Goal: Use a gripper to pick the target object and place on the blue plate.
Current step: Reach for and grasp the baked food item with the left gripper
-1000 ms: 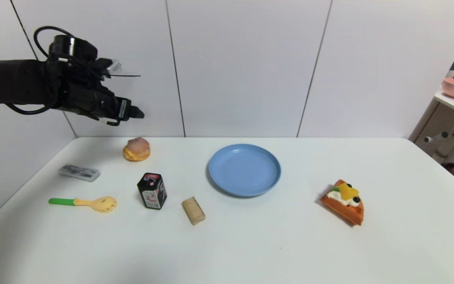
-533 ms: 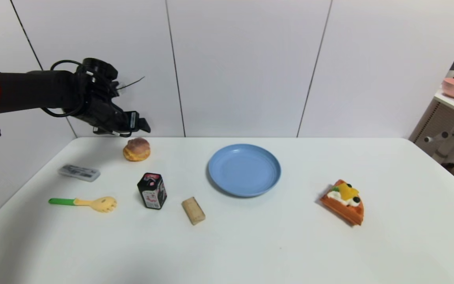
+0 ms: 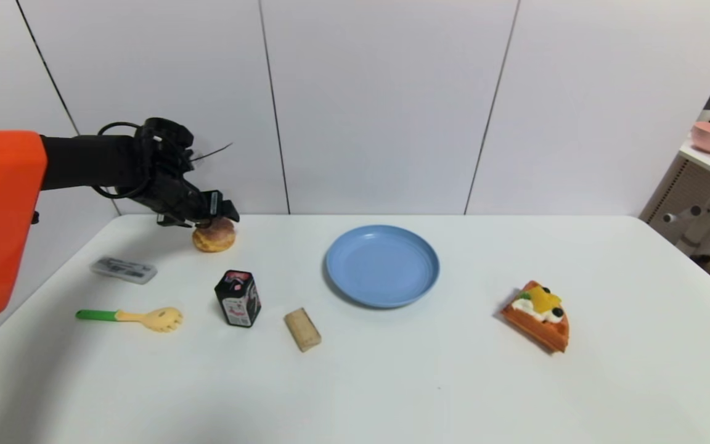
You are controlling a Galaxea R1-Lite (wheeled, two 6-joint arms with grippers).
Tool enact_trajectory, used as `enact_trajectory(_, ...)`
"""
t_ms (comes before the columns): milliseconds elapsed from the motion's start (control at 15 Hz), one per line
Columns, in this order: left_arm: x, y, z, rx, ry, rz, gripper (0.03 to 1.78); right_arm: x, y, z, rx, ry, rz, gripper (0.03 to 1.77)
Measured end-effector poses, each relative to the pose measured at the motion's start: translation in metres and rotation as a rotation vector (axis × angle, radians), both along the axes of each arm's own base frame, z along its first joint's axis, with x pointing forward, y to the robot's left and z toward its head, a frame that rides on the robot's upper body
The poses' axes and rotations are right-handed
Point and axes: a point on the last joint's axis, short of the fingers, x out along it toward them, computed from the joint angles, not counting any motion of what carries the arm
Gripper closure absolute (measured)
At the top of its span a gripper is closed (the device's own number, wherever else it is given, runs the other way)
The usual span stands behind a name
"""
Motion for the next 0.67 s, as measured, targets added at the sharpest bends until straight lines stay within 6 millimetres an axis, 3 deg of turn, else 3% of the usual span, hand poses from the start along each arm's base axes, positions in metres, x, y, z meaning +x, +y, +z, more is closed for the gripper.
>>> enact_trajectory(667, 0.016, 0.002, -0.023, -0.003, 0.032, 0.000, 0.12, 0.000, 0.000, 0.000, 0.000, 0.000, 0.000, 0.10)
